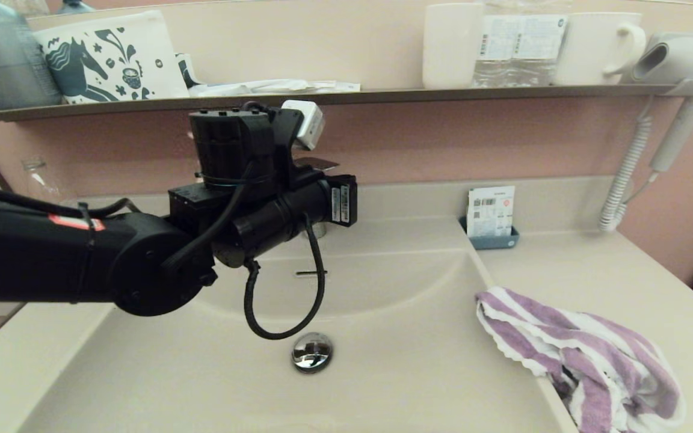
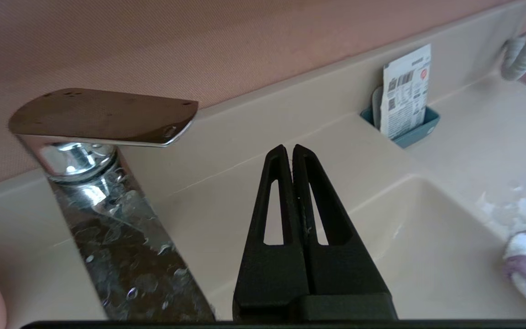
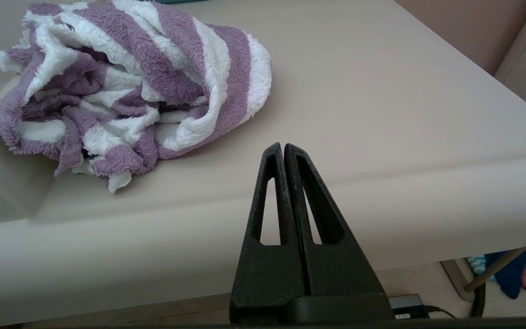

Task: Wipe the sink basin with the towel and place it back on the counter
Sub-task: Turn on the faucet, then turn off the faucet

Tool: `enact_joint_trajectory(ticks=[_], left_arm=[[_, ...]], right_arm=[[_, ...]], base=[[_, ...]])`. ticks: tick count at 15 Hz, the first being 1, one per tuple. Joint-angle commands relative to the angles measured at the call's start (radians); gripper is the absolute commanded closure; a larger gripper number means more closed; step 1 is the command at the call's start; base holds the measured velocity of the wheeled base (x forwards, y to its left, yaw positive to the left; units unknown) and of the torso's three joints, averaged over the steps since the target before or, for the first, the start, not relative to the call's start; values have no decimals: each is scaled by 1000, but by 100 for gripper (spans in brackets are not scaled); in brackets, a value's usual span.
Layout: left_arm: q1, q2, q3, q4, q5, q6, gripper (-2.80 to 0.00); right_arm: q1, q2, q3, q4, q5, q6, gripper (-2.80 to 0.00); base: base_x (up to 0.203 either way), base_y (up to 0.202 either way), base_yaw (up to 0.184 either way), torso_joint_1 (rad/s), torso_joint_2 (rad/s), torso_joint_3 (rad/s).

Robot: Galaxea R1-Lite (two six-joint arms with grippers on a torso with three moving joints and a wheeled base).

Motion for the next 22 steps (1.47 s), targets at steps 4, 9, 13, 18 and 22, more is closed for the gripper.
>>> enact_joint_trajectory(ticks=[4,9,13,18,22], left_arm=[[36,70,-39,-19,0,5,0],[106,106,-100,-34,-4,28,0],[132,102,-135,-31,-6,40,0],[134,82,-153,-26,-6,41,0],[131,66,-84,-34,-5,39,0]], right_arm=[[0,1,0,0,0,1,0],[0,1,0,0,0,1,0],[0,1,0,0,0,1,0],[0,1,0,0,0,1,0],[0,1,0,0,0,1,0]], base=[[0,0,0,0,0,0],[0,0,0,0,0,0],[0,0,0,0,0,0],[0,0,0,0,0,0],[0,0,0,0,0,0]])
